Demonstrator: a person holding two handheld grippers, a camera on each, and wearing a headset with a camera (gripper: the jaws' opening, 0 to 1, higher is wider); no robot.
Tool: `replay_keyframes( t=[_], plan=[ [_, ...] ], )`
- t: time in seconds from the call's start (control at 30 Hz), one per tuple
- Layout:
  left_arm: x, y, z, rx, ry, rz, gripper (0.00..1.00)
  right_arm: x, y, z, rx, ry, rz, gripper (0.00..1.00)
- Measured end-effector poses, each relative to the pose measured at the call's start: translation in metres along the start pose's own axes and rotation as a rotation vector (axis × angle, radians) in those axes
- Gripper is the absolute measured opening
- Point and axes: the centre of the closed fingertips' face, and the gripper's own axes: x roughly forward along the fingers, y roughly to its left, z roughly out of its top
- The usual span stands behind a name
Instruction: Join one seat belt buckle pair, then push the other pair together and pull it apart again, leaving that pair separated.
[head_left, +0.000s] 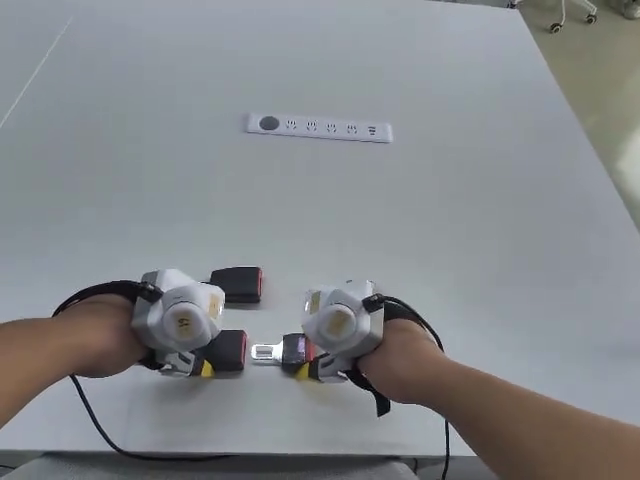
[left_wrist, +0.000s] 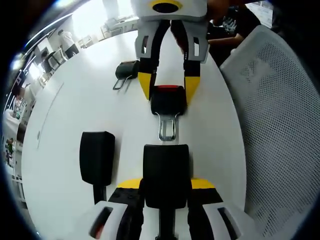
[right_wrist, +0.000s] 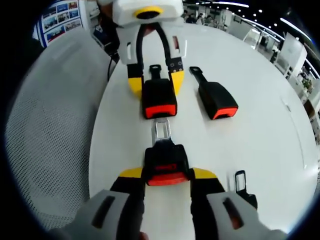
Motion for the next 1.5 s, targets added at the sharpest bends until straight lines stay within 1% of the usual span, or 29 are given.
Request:
replay_keyframes(
  t=[0.13, 0.3, 0.47, 0.57, 0.63, 0.8, 0.87, 1.03, 1.1, 1.2, 1.3, 1.4, 1.5],
  plan=[
    [0.0, 0.0, 0.0, 0.002, 0.0, -0.004, 0.33, 0.002, -0.001, 0.004, 0.025, -0.001, -0.001, 0.35],
    [0.0, 0.0, 0.0, 0.002, 0.005, -0.008, 0.33, 0.004, 0.0, 0.005, -0.001, 0.01, -0.011, 0.35],
    [0.0, 0.0, 0.0, 0.0, 0.001, -0.007, 0.33, 0.003, 0.001, 0.006, 0.002, 0.009, -0.021, 0.35],
    [-0.001, 0.0, 0.0, 0.0, -0.001, -0.006, 0.33, 0.002, 0.004, 0.011, 0.007, -0.007, -0.019, 0.35],
    [-0.001, -0.001, 0.0, 0.001, -0.002, -0.007, 0.33, 0.004, 0.006, 0.013, -0.008, -0.004, -0.02, 0.35],
    [0.0, 0.0, -0.001, 0.0, -0.005, -0.008, 0.33, 0.008, 0.003, 0.016, -0.014, -0.016, -0.031, 0.35],
    [0.0, 0.0, -0.001, 0.003, -0.012, -0.01, 0.33, 0.009, 0.003, 0.018, -0.018, -0.029, -0.031, 0.35],
    [0.0, 0.0, -0.001, 0.0, -0.033, -0.012, 0.33, 0.01, 0.002, 0.018, -0.023, -0.032, -0.021, 0.34],
    [0.001, 0.0, -0.001, -0.008, -0.033, -0.017, 0.33, 0.01, 0.002, 0.019, -0.012, -0.035, -0.018, 0.34],
    [0.001, 0.0, 0.0, -0.002, -0.032, -0.022, 0.33, 0.012, 0.003, 0.023, -0.006, -0.034, -0.024, 0.33],
    [0.001, 0.001, -0.002, -0.003, -0.041, -0.019, 0.33, 0.014, 0.004, 0.026, 0.002, -0.039, -0.029, 0.33],
    [0.002, 0.001, -0.002, -0.001, -0.051, -0.017, 0.33, 0.016, 0.006, 0.03, 0.004, -0.045, -0.029, 0.33],
    [0.002, 0.001, -0.002, 0.001, -0.047, -0.016, 0.33, 0.019, 0.005, 0.035, -0.004, -0.044, -0.029, 0.33]
  ],
)
